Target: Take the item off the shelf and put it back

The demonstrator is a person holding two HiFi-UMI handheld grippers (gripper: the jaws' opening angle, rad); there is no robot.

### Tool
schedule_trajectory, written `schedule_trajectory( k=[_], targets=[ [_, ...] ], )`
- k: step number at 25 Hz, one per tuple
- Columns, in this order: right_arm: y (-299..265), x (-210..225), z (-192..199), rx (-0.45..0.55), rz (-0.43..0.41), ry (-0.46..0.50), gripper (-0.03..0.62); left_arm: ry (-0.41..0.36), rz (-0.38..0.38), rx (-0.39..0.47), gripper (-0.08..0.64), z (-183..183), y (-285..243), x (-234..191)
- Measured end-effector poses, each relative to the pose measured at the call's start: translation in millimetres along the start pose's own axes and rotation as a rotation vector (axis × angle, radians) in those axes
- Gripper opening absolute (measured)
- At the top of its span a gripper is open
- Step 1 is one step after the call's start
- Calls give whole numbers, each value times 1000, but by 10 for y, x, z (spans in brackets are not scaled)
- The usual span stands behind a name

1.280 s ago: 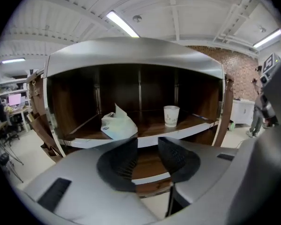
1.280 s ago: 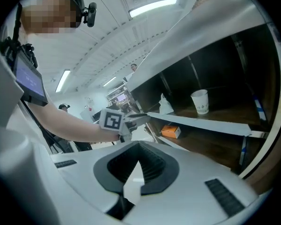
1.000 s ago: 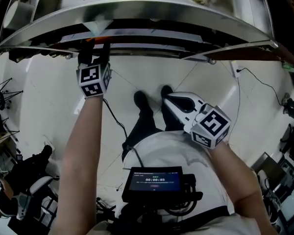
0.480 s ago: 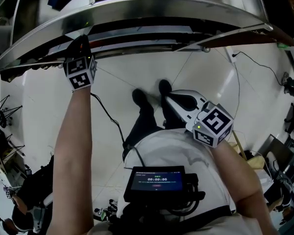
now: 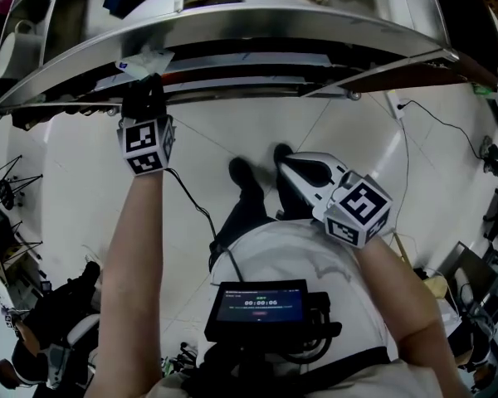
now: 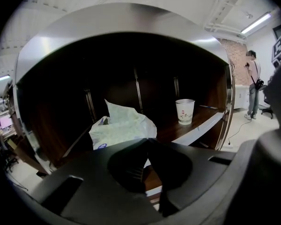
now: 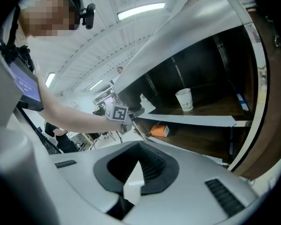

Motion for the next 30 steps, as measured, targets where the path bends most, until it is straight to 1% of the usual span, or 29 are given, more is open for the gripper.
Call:
schedule_trajectory(
  k=[4, 9, 15, 20, 23, 26, 30],
  targets=[
    [-15, -14, -44, 3, -16, 18, 6, 1, 44, 38, 8, -71, 337, 147],
    [-12, -11, -95, 15, -31, 38, 5, 23, 86, 53, 8, -118, 694, 312],
    [25, -10, -172, 32, -51, 69, 5, 83, 155, 76, 8, -259, 1216, 440],
    [47, 26, -276, 42, -73, 99, 6, 166, 203, 103, 8, -539, 1629, 473],
    [33, 33, -358, 45, -91, 121, 5, 203, 212, 146, 8, -718, 1816, 423],
    [-7, -8, -471, 54, -119, 149, 6, 205, 198, 193, 8, -793, 1963, 329],
    [-74, -119, -670, 82, -164, 184, 6, 220, 217, 202, 8, -1035, 2167, 358]
  ],
)
Point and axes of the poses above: the fingertips, and each gripper's own axes: y backward along the fingers, x to its right, z out of its underside, the point moved 5 cm from there along y, backward along the fingers, and after that the axes turned 15 degrees about -z, right-handed, at the moved point
